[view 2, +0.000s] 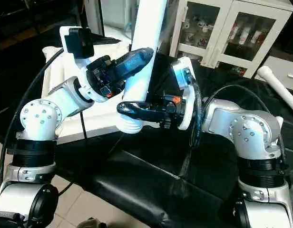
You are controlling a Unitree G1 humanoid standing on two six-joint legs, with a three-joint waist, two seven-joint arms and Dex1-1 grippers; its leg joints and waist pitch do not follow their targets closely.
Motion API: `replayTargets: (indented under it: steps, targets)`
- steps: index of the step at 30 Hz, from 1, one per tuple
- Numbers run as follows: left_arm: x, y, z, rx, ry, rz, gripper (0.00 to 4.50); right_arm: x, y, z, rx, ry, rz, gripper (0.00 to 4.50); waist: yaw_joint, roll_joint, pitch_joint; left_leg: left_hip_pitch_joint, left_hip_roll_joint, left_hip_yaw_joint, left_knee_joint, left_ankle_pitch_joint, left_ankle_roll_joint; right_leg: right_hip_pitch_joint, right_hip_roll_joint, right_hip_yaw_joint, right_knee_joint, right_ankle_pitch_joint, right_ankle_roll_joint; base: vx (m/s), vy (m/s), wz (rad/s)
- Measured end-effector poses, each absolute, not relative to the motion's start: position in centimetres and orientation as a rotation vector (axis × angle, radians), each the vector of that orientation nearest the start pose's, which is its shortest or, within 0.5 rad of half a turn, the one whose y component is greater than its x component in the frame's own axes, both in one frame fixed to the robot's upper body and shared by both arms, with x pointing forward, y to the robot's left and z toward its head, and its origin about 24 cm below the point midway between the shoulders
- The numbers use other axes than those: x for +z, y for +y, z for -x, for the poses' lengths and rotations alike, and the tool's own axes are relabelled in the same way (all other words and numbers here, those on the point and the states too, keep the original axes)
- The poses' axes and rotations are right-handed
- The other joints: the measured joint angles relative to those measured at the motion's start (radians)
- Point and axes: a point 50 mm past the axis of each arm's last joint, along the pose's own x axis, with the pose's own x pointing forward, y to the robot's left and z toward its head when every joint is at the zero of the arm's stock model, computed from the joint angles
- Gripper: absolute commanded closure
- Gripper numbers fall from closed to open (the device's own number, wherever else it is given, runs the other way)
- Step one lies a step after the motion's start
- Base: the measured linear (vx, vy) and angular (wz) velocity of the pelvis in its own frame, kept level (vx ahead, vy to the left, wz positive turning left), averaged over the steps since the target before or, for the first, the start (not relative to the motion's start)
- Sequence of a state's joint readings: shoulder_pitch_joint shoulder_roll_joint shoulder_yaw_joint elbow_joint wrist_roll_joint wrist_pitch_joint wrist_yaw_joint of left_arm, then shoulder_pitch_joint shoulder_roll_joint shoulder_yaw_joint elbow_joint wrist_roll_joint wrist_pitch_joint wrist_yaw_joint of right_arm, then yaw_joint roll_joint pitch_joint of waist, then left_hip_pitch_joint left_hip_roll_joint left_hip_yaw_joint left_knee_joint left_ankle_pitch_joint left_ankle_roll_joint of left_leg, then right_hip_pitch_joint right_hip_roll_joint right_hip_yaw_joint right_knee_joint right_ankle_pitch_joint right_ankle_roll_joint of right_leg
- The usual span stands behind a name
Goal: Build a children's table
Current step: Pick table leg
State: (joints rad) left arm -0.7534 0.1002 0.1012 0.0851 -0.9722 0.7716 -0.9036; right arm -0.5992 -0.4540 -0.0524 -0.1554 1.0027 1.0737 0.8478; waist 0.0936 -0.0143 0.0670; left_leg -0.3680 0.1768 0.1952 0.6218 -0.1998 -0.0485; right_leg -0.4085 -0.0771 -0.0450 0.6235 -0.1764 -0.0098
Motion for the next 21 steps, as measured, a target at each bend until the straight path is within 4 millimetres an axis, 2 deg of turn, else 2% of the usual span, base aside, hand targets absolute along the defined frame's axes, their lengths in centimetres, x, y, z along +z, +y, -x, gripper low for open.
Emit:
replayTargets:
  steps: [1,2,6,7,11,14,18,21]
  targets:
    - [21.9,6.9,-30.6,-1.514,-0.166,0.700,2.56,19.2,-12.2,-27.6,1.404,0.241,-0.399,2.06,0.000,0.000,0.000,0.000,0.000,0.000,0.000,0.000,0.000,0.000,0.000,0.000,0.000,0.000,0.000,0.000,0.000,0.00]
    - [21.7,6.8,-31.1,-1.438,-0.164,0.647,2.00,19.1,-12.3,-28.1,1.346,0.227,-0.363,2.13,-0.001,0.000,0.000,0.000,0.000,0.000,0.000,0.000,0.000,0.000,0.000,0.000,0.000,0.000,0.000,0.000,0.000,0.00]
    - [20.6,6.8,-32.4,-1.254,-0.122,0.565,1.84,18.0,-12.5,-29.5,1.153,0.240,-0.263,2.40,-0.004,-0.001,0.000,-0.001,0.000,0.000,0.000,0.001,-0.001,0.000,0.000,0.000,-0.001,-0.003,0.006,0.000,0.000,0.00]
    - [20.6,6.9,-32.5,-1.240,-0.120,0.557,1.65,17.9,-12.5,-29.7,1.125,0.238,-0.243,2.45,-0.004,-0.001,0.000,-0.001,0.000,0.000,0.000,0.001,-0.001,0.000,0.000,0.000,-0.001,-0.002,0.004,0.000,0.000,0.00]
    - [20.9,7.3,-32.5,-1.203,-0.125,0.503,1.44,17.0,-12.8,-30.5,0.999,0.247,-0.017,2.51,-0.004,-0.001,0.000,-0.001,0.000,0.000,-0.003,0.001,-0.002,-0.001,0.000,0.000,-0.001,-0.002,0.004,0.000,0.000,0.00]
    - [20.9,7.5,-33.0,-1.122,-0.128,0.449,1.09,16.2,-12.6,-30.6,0.939,0.245,0.165,2.53,-0.004,-0.001,0.000,-0.002,0.000,0.000,-0.005,0.001,-0.002,-0.002,0.000,0.000,-0.001,-0.002,0.004,0.000,0.000,0.00]
    - [21.4,7.6,-34.1,-1.038,-0.124,0.448,1.04,15.7,-12.8,-30.9,0.874,0.217,0.343,2.54,-0.004,-0.001,0.000,-0.002,0.000,0.000,-0.005,0.001,-0.002,-0.002,0.000,0.000,-0.001,-0.002,0.004,0.000,0.000,0.00]
    - [21.8,8.5,-35.2,-0.935,-0.130,0.490,1.04,15.2,-12.5,-31.0,0.827,0.172,0.458,2.54,-0.005,0.000,0.000,-0.001,0.000,0.000,-0.005,0.001,-0.002,-0.001,0.000,0.000,-0.001,-0.002,0.004,0.000,0.000,0.00]
